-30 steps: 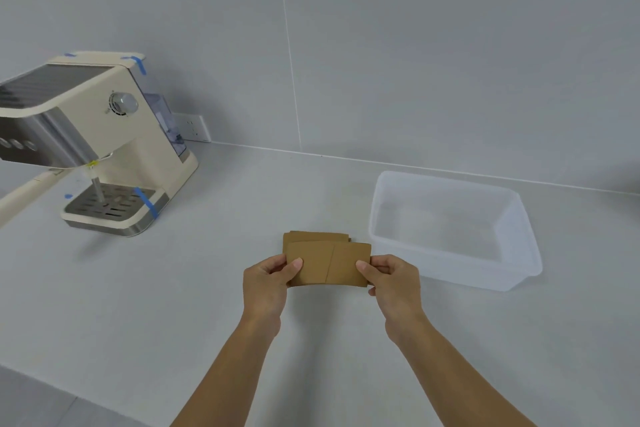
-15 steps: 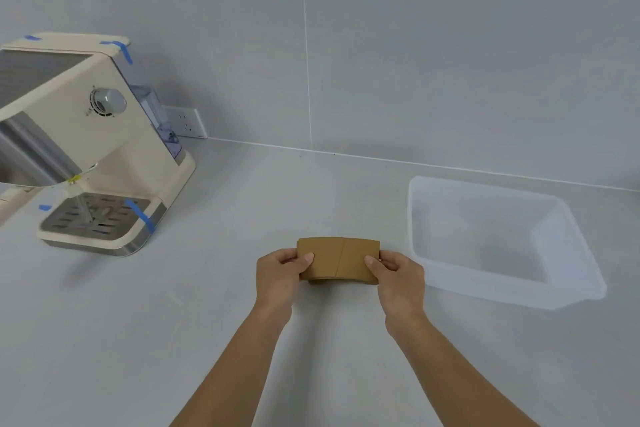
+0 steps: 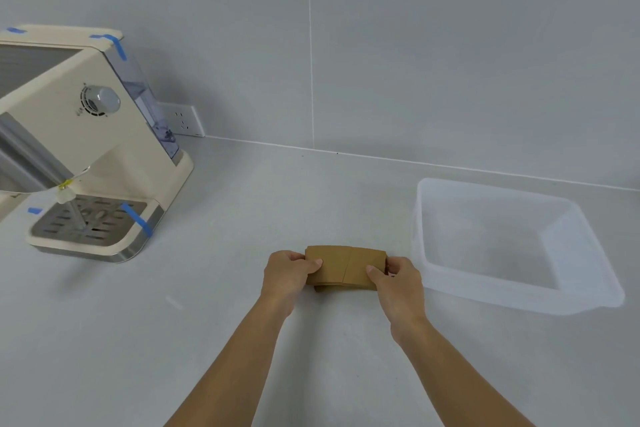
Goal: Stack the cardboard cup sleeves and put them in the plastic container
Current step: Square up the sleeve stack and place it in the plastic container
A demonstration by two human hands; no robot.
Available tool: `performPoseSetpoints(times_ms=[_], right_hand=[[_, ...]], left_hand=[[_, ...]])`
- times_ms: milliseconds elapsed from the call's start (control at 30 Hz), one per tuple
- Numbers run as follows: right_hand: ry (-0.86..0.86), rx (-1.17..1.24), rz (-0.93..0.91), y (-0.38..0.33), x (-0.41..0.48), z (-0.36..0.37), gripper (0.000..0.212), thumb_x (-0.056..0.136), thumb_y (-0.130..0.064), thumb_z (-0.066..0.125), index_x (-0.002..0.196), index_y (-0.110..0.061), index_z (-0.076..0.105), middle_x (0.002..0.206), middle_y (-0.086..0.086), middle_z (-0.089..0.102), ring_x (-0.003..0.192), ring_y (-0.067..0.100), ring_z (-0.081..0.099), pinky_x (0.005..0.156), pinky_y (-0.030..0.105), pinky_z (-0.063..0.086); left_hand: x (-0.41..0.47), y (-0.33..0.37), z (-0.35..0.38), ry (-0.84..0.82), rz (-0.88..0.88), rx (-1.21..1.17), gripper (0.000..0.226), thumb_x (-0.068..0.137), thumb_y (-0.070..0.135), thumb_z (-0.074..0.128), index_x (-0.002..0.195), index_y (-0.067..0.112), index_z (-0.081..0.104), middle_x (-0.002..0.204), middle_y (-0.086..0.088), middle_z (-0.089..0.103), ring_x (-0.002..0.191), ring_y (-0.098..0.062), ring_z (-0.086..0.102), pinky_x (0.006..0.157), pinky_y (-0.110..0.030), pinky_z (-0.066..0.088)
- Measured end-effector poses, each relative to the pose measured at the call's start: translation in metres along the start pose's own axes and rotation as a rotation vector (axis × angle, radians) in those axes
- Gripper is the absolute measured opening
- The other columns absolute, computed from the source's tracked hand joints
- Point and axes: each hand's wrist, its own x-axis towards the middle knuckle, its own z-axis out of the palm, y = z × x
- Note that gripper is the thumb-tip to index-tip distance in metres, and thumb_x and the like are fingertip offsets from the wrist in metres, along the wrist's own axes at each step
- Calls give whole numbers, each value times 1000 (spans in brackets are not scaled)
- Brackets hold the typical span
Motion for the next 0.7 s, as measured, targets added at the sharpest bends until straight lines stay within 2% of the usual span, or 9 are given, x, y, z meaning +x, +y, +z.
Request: performPoseSetpoints(times_ms=[100,267,300,367,400,467,600,700], right_hand=[[3,-35,78,0,-1,1,50,82,-26,65,126,-12,43,125,8,44,97,21,45,94,40,42],[-90,84,210,-8,6,-7,69,82,-22,66,137,-6,29,136,11,42,122,29,41,101,40,33],[-111,108,231,-9,8,-8,67,82,-20,66,136,-4,30,136,12,42,122,29,40,101,40,32],[-141,116,254,-10,10,-12,53,80,-16,68,123,1,42,127,13,49,109,26,46,91,36,34],[-147,114,260,-11,11,-13,45,78,-14,70,114,2,48,121,14,53,102,25,48,87,34,34],[-172,141,276,-11,11,-17,40,75,-11,72,107,4,54,113,14,59,97,25,52,83,32,37],[-275,197,303,-13,10,-24,32,69,-4,76,97,1,62,97,9,63,83,18,55,67,24,40],[-338,213,251,-12,7,-28,25,68,1,75,91,-1,65,93,5,66,83,14,57,62,20,40]], left_hand=[[0,7,-3,-62,-47,-8,12,78,4,70,83,1,59,99,-14,62,92,-27,59,69,-29,51],[4,13,-3,-147,-137,-14,27,81,-2,65,107,-7,58,116,-19,61,105,-30,60,81,-37,54],[4,13,-3,-178,-152,-11,28,83,-2,63,110,-7,57,118,-19,60,104,-29,59,77,-36,53],[5,14,-2,-230,-171,0,30,85,-3,60,114,-7,55,118,-18,59,98,-26,58,75,-34,52],[6,15,-2,-246,-174,13,31,85,-4,59,116,-8,54,115,-17,58,96,-26,56,77,-34,51],[7,17,-3,-278,-183,31,32,85,-6,57,117,-9,52,112,-17,56,94,-25,54,85,-36,50],[8,18,-13,-401,-236,-17,32,87,-10,51,119,-10,50,117,-19,56,104,-29,55,90,-38,47],[6,14,-20,-454,-166,4,30,87,-12,50,117,-9,52,119,-19,58,111,-30,55,96,-39,45]])
